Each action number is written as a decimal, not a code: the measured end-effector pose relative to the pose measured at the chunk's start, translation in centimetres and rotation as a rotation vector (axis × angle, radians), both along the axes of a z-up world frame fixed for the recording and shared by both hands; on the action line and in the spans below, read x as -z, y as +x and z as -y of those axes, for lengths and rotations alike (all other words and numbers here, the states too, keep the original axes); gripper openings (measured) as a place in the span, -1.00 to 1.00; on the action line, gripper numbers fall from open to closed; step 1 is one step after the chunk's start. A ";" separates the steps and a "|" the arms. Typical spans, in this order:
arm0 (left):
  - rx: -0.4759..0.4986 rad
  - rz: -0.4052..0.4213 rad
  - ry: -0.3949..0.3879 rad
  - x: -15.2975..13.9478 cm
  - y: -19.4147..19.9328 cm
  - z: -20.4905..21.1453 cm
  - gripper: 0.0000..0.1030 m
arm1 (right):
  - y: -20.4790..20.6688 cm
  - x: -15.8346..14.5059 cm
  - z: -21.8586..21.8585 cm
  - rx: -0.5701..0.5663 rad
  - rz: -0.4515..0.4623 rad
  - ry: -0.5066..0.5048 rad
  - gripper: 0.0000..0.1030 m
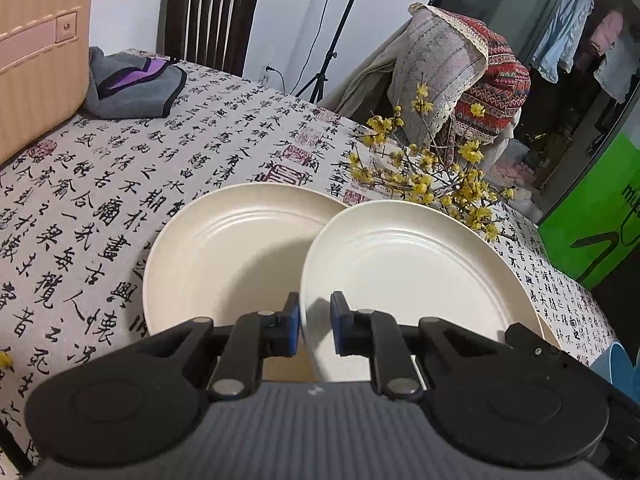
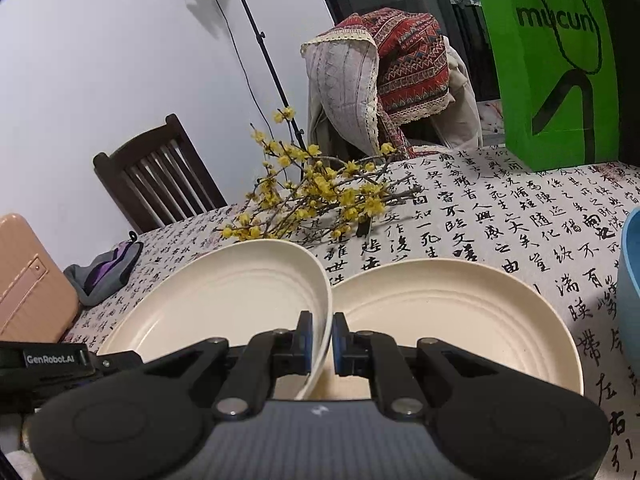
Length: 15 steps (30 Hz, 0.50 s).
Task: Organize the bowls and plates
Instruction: 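Lift the cream plate with the right gripper off the stack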
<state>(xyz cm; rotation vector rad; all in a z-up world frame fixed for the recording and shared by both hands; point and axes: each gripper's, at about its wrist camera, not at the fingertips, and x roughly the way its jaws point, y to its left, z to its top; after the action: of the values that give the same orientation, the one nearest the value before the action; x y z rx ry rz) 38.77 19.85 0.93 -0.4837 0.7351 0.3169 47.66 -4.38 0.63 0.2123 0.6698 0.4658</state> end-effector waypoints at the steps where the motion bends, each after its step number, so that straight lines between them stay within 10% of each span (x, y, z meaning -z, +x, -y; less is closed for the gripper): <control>1: -0.002 0.003 0.004 -0.1 -0.1 0.0 -0.70 | 0.0 0.0 0.0 -0.002 0.000 0.002 -0.81; 15: -0.008 0.012 0.038 -0.7 -0.4 0.5 -0.70 | -0.6 -0.8 0.0 -0.004 0.026 -0.005 -0.81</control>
<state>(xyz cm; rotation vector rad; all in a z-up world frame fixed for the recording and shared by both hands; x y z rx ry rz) 38.39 19.33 1.60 -0.4525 0.7146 0.3345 47.10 -4.38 1.44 0.1994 0.6458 0.4696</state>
